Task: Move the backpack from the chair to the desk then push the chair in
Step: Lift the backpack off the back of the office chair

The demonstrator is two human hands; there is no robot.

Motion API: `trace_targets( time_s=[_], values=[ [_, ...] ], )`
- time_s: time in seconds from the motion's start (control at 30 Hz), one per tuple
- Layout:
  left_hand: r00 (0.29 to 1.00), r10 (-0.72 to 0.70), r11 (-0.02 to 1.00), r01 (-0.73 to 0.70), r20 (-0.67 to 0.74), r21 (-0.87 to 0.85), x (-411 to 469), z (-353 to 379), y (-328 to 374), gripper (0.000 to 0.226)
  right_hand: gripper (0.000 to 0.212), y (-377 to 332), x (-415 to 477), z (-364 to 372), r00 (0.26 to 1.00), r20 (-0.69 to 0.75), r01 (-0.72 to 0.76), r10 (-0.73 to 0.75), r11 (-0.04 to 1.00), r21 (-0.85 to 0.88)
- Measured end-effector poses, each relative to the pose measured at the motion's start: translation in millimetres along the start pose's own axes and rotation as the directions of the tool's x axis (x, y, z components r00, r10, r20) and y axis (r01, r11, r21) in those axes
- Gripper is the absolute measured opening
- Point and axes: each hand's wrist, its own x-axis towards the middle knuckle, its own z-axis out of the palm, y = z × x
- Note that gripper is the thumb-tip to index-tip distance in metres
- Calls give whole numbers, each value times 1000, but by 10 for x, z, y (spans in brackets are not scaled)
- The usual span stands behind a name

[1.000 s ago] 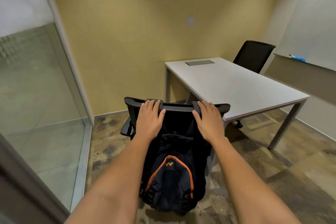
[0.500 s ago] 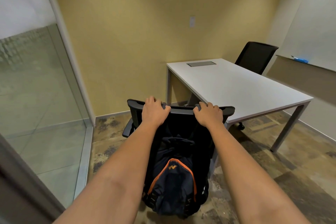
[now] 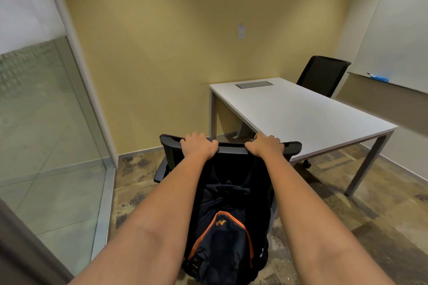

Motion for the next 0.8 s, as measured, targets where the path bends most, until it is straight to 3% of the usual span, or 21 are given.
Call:
trace_targets(
  time_s=[0.2, 0.33, 0.6, 0.8],
  values=[
    [985, -140, 990, 138, 102, 25, 125, -76, 125, 46, 48, -34, 136, -53, 998, 62, -1, 4, 998, -57],
    [978, -173, 985, 168, 119, 49, 185, -71, 200, 43, 45, -62, 194, -52, 1000, 17, 1, 1, 996, -84],
    [995, -92, 995, 93, 24, -27, 221, 14, 176, 39, 32, 51, 276, -63, 984, -177, -9, -3, 998, -70],
    [999, -39, 996, 37, -25, -78, 205, 34, 148, 40, 30, 168, 358, -142, 973, -224, -54, 48, 998, -21]
  ],
)
